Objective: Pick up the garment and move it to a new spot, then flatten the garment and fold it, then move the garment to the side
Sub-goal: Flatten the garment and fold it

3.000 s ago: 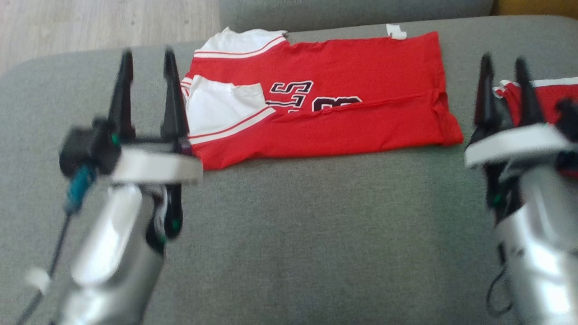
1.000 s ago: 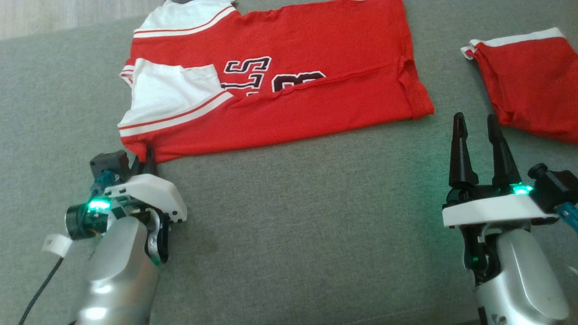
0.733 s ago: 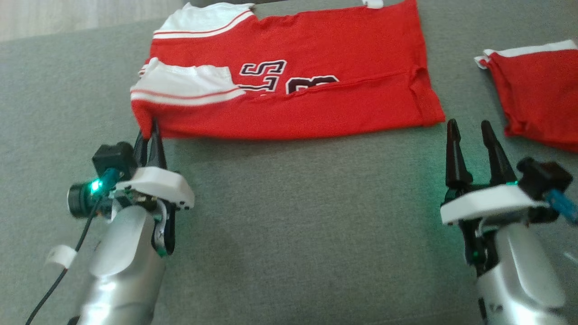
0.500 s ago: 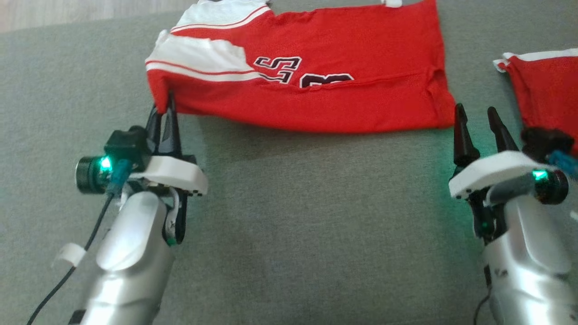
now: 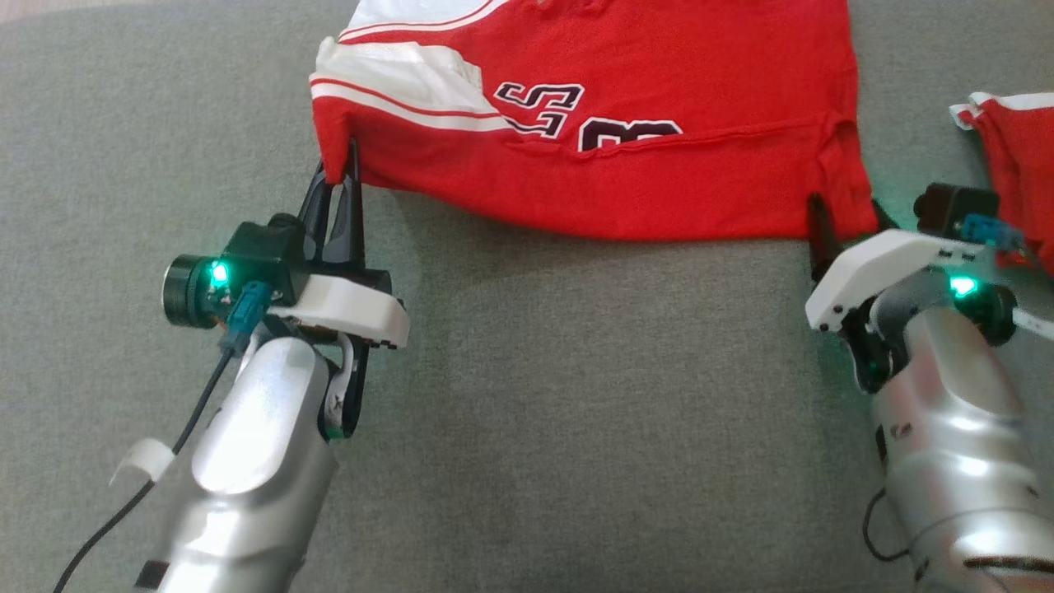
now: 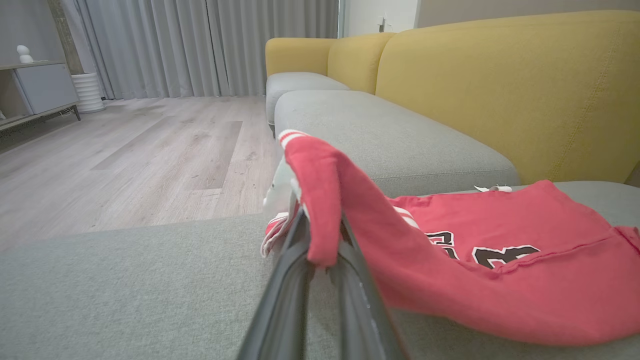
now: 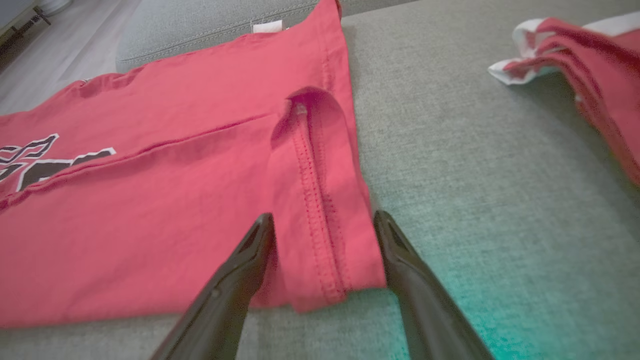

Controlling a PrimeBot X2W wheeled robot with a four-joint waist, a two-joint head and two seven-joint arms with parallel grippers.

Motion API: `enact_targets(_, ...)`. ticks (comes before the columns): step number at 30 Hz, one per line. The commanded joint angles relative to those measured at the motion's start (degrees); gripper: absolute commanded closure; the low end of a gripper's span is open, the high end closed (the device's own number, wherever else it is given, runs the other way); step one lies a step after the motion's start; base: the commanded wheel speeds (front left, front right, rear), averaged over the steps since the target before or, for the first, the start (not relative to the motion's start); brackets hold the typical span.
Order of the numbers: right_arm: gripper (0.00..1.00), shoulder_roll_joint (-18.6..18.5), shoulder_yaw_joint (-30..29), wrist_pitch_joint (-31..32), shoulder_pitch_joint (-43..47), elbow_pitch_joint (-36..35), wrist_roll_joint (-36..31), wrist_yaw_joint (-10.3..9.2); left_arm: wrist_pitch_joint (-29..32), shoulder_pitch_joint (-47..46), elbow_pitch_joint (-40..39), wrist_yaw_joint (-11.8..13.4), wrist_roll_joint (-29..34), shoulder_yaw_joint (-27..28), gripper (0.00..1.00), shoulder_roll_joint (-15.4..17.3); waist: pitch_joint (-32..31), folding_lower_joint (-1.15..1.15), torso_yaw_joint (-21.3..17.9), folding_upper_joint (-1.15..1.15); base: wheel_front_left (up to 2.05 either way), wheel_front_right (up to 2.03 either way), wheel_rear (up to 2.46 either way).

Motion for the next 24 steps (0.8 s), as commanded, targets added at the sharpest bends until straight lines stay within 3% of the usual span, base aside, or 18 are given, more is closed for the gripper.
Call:
enact_targets(1, 0.0, 0.3, 0.7, -0.4, -1.2, 0.5, -0.9, -0.04, 0.0, -1.0, -2.1, 0.2, 0.5, 1.6, 1.0, 1.3, 0.1, 0.0, 0.1, 0.0, 0.0, 0.0, 0.0)
enact_targets(3, 0.0, 0.3, 0.1, -1.2, -2.3, 2.6, -1.6, -0.04, 0.1, -0.9, -2.3, 0.3, 0.4, 1.5, 1.0, 1.5, 0.2, 0.0, 0.2, 0.0, 0.0, 0.0, 0.0)
enact_targets(4, 0.22, 0.3, 0.1, -1.6, -2.7, 3.6, -1.8, -0.04, 0.4, -0.8, -2.3, 0.4, 0.4, 1.4, 1.0, 1.6, 0.1, 0.0, 0.1, 0.0, 0.0, 0.0, 0.0)
enact_targets(5, 0.73, 0.3, 0.1, -2.0, -3.2, 4.5, -2.0, -0.04, 0.6, -0.7, -2.2, 0.5, 0.3, 1.4, 1.0, 1.8, 0.0, 0.0, 0.1, 0.0, 0.0, 0.0, 0.0)
enact_targets(6, 1.0, 0.3, 0.2, -2.5, -3.6, 5.3, -2.3, -0.04, 0.9, -0.5, -2.0, 0.6, 0.3, 1.4, 1.0, 1.9, -0.1, 0.0, -0.1, 0.0, 0.0, 0.0, 0.0)
enact_targets(16, 1.0, 0.3, -1.8, -7.6, -3.7, 8.8, -7.5, -0.04, 4.7, 2.8, 0.8, 1.0, -0.5, 1.1, 1.0, 4.0, -4.3, 0.0, -1.2, 0.0, 0.0, 0.0, 0.0)
enact_targets(24, 1.0, 0.3, -2.9, -5.7, 1.1, 7.8, -10.5, -0.04, 9.1, 8.0, 2.5, 0.4, -2.2, 0.1, 1.0, 4.9, -11.0, 0.0, -1.6, 0.0, 0.0, 0.0, 0.0)
